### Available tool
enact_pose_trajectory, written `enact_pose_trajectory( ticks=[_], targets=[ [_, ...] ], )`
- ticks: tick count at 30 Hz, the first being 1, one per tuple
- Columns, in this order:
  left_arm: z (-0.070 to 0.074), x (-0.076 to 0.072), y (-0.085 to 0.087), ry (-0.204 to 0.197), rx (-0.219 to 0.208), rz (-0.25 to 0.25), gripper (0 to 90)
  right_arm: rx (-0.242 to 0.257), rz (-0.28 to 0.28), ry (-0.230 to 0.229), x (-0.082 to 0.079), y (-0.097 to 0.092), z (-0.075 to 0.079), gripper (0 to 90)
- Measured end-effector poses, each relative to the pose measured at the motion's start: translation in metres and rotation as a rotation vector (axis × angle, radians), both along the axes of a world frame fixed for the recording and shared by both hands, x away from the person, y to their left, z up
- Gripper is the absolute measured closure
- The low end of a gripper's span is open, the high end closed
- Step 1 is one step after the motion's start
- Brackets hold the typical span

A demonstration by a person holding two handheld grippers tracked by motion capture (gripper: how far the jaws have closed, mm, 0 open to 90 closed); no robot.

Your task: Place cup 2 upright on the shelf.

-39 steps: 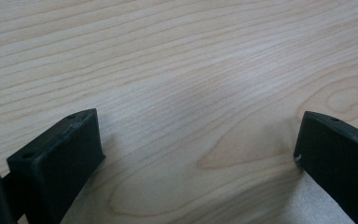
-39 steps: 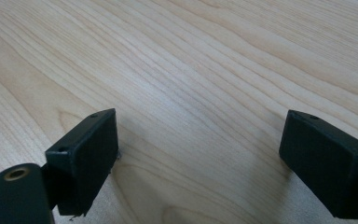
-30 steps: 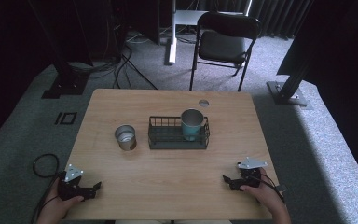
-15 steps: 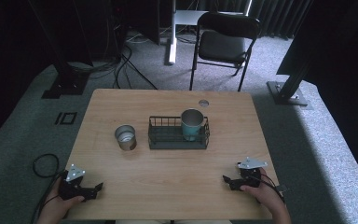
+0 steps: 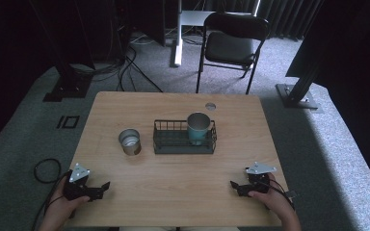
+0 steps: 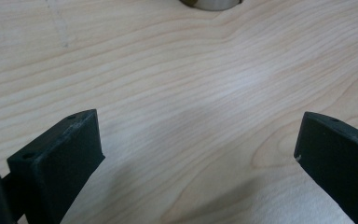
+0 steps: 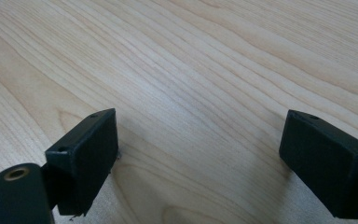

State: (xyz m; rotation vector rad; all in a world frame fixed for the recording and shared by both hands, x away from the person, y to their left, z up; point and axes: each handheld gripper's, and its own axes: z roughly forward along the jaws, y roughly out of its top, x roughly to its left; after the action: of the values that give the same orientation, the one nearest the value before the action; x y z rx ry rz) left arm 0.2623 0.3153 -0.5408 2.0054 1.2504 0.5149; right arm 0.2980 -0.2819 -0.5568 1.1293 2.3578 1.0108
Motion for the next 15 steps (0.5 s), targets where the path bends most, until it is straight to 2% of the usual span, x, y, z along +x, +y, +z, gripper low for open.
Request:
enact_pose_trajectory(
  ticks=[7, 15],
  targets=[
    [0.003, 0.008, -0.007, -0.010, -0.036, -0.010, 1.4, 0.000, 0.000, 0.000, 0.000, 0.000, 0.000, 11.2],
    [0.010, 0.017, -0.009, -0.028, -0.074, 0.009, 1.4, 0.000, 0.000, 0.000, 0.000, 0.000, 0.000, 11.1]
  ],
)
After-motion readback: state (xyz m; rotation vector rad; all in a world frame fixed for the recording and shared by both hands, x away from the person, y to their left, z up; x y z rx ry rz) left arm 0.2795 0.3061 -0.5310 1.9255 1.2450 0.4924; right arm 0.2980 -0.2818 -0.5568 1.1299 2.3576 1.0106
